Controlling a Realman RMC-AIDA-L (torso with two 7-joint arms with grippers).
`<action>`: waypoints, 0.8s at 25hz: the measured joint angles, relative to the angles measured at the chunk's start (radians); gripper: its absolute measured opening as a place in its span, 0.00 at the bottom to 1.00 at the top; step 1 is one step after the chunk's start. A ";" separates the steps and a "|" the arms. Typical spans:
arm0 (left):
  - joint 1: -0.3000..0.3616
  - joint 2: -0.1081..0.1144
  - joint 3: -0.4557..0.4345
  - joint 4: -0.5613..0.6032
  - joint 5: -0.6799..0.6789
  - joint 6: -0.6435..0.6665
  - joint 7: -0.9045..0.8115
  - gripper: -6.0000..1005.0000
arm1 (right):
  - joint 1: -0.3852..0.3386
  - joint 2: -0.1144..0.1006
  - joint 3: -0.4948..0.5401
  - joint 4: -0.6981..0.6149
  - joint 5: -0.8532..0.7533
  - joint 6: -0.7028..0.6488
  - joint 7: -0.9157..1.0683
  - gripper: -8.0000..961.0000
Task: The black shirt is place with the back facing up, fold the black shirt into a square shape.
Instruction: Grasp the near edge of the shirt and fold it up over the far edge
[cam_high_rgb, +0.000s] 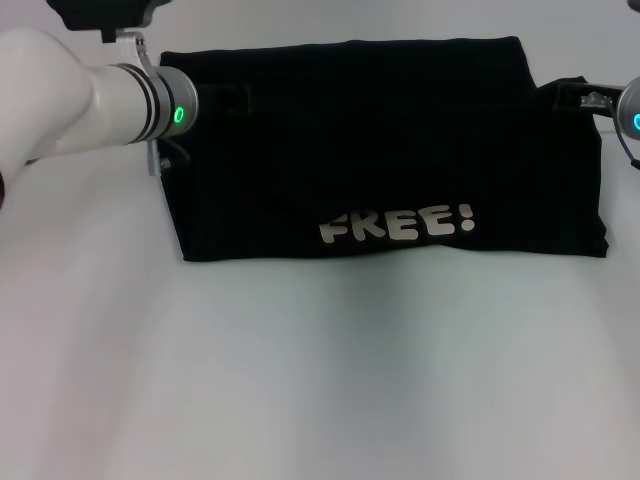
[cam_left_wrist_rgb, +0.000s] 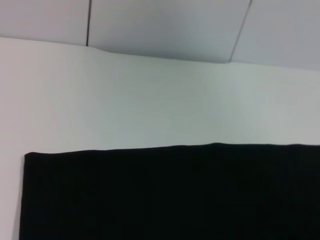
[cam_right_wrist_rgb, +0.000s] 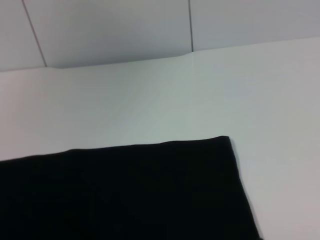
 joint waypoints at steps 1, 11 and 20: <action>0.001 0.000 0.007 -0.001 0.000 -0.001 0.000 0.14 | 0.000 0.001 -0.006 0.000 -0.001 -0.001 -0.001 0.16; 0.000 -0.001 0.020 0.004 -0.003 0.043 0.003 0.15 | 0.020 -0.031 -0.094 0.058 -0.006 -0.053 0.004 0.17; 0.058 0.081 -0.086 0.214 -0.109 0.572 -0.161 0.36 | -0.034 -0.090 -0.049 -0.120 0.000 -0.406 0.159 0.41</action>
